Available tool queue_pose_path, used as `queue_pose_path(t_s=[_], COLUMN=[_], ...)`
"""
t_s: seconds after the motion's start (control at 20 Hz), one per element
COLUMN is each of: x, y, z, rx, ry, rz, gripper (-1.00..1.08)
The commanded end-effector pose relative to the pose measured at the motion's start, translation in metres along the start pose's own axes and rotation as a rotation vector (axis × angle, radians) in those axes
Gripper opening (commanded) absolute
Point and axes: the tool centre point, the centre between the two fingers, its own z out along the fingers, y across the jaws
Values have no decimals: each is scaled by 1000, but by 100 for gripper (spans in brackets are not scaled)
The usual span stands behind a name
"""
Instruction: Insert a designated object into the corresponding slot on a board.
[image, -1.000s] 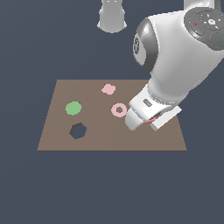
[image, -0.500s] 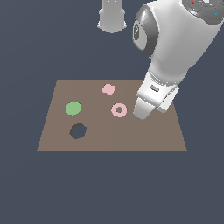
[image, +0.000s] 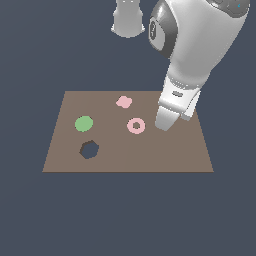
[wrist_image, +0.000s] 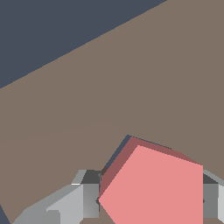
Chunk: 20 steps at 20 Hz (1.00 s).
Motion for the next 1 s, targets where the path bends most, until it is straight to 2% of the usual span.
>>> queue_pose_path(t_s=[0.0, 0.45, 0.5, 0.95], x=[-1, -2, -2, -2], y=[-1, -1, -1, -1], z=[0, 10, 10, 10], rx=[0, -1, -1, -1], ry=[0, 0, 0, 0], rz=[-12, -12, -12, -12], gripper=[-100, -100, 100, 100])
